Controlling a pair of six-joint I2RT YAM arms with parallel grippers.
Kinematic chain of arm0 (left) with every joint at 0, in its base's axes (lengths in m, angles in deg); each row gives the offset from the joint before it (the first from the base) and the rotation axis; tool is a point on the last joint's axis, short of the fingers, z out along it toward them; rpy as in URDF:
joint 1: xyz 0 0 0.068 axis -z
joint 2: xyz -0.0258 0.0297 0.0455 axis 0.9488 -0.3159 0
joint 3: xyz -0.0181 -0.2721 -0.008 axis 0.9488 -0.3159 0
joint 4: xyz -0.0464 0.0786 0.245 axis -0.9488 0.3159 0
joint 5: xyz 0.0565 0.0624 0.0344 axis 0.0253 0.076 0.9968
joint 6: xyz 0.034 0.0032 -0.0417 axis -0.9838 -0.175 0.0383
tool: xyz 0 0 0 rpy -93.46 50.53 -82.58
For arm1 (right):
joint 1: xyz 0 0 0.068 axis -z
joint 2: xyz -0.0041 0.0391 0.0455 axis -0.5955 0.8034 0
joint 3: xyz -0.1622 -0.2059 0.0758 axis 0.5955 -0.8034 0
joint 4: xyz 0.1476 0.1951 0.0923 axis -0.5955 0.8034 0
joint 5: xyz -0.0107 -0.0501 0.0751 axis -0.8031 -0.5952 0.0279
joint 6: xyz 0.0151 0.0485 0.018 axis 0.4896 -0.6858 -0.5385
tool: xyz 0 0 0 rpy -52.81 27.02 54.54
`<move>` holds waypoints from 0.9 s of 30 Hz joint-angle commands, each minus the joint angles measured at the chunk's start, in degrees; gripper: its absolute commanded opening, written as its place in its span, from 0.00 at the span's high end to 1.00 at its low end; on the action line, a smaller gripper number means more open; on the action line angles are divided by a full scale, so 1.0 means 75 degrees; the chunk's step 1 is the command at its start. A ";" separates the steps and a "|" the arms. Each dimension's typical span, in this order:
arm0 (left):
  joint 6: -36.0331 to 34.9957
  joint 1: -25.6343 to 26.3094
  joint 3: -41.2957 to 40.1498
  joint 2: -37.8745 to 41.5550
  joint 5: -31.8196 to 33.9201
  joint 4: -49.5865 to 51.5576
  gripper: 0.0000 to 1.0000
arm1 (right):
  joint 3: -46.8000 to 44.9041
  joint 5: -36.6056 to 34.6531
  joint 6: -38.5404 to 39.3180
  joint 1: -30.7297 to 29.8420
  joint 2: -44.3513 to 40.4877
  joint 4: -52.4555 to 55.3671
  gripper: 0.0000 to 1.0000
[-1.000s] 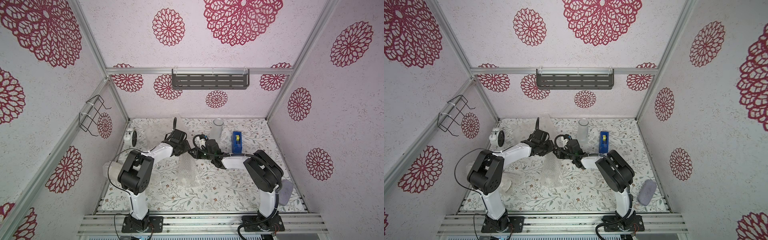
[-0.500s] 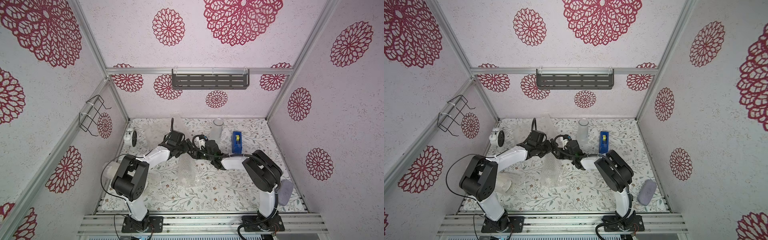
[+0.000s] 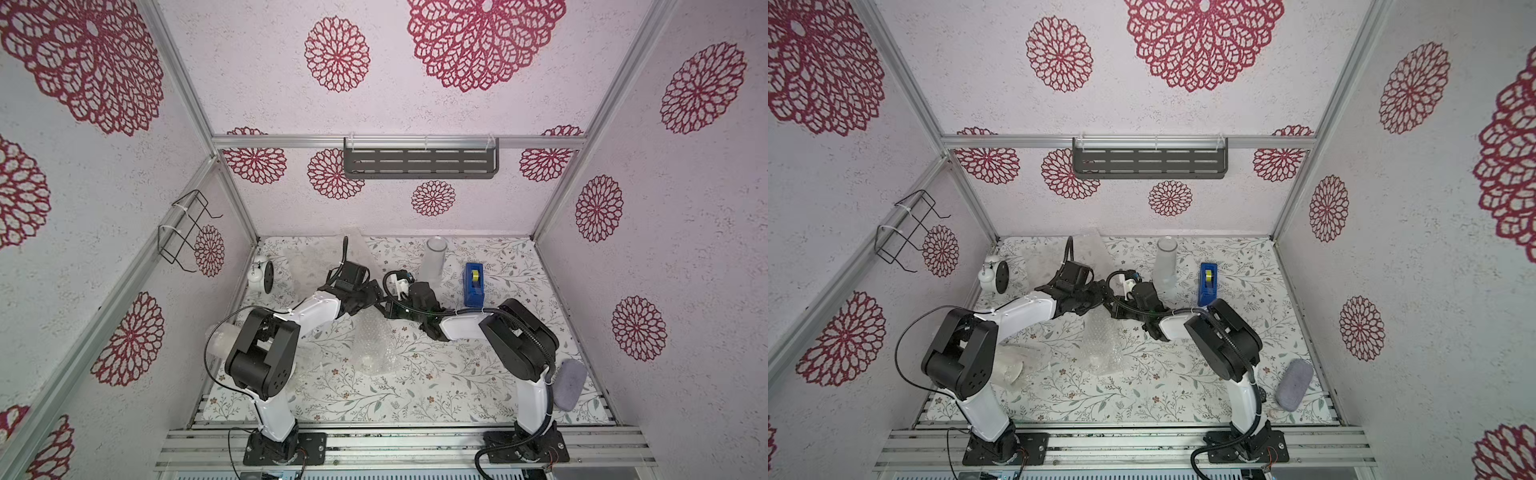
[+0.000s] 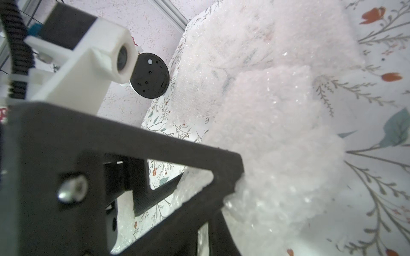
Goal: Wrap vases in bubble wrap
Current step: Wrap the vase in bubble wrap.
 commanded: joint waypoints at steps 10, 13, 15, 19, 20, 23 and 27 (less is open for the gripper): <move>-0.0228 0.0162 0.0231 -0.0723 -0.0101 0.0893 0.29 | 0.0085 -0.0046 -0.0069 -0.0145 0.0211 -0.0413 0.86; -0.0253 0.0168 0.0270 -0.0889 0.0006 0.0982 0.35 | 0.0073 -0.0072 -0.0069 -0.0145 0.0211 -0.0408 0.86; -0.0251 0.0149 0.0281 -0.0938 0.0089 0.1019 0.39 | 0.0073 -0.0079 -0.0067 -0.0145 0.0203 -0.0396 0.85; -0.0299 0.0149 0.0281 -0.0950 0.0330 0.1136 0.47 | 0.0062 -0.0100 -0.0045 -0.0145 0.0132 -0.0344 0.81; -0.0319 0.0152 0.0293 -0.0959 0.0400 0.1179 0.48 | 0.0051 -0.0107 -0.0036 -0.0145 0.0086 -0.0310 0.80; -0.0393 0.0149 0.0299 -0.1027 0.0532 0.1257 0.51 | 0.0006 -0.0143 -0.0001 -0.0148 -0.0126 -0.0160 0.72; -0.0410 0.0134 0.0258 -0.1147 0.0583 0.1261 0.52 | -0.0133 -0.0201 0.0138 -0.0145 -0.0595 0.0065 0.65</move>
